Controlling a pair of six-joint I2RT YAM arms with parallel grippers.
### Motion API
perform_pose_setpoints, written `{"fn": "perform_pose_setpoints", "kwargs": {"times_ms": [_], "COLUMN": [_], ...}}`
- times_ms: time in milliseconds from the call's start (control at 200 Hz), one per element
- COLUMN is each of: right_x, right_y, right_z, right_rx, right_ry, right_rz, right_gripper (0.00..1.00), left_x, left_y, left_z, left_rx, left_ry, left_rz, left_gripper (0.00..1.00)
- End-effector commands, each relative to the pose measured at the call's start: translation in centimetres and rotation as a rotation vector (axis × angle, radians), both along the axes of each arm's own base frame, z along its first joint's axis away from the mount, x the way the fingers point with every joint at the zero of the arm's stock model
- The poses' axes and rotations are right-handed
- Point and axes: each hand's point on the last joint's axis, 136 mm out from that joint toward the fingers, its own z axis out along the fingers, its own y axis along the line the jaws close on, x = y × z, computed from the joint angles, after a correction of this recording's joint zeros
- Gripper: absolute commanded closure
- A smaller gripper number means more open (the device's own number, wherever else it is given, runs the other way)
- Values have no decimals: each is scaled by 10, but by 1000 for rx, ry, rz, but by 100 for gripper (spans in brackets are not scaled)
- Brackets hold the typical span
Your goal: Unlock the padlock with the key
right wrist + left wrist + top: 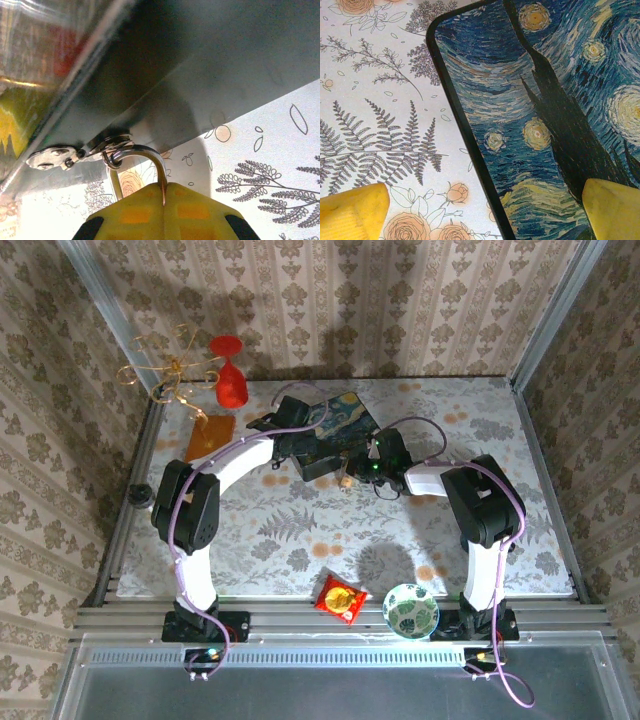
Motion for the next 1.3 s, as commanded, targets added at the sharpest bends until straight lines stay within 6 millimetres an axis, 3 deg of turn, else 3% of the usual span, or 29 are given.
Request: {"fn": "perform_pose_setpoints", "kwargs": {"times_ms": [0,540,1296], "right_x": [16,16,22], "right_y": [-11,-17,-28], "right_z": [8,19,9], "right_rx": [18,78,159], "right_ry": [8,7,71], "right_rz": [-111,-187,-309], "right_gripper": [100,100,100], "left_x": [-31,-31,-31], "left_y": [19,22,26], "left_z": [-27,-23,-28], "left_rx": [102,90,39], "left_ry": [130,120,144], "left_rz": [-16,1,23], "left_gripper": [0,0,0]}}
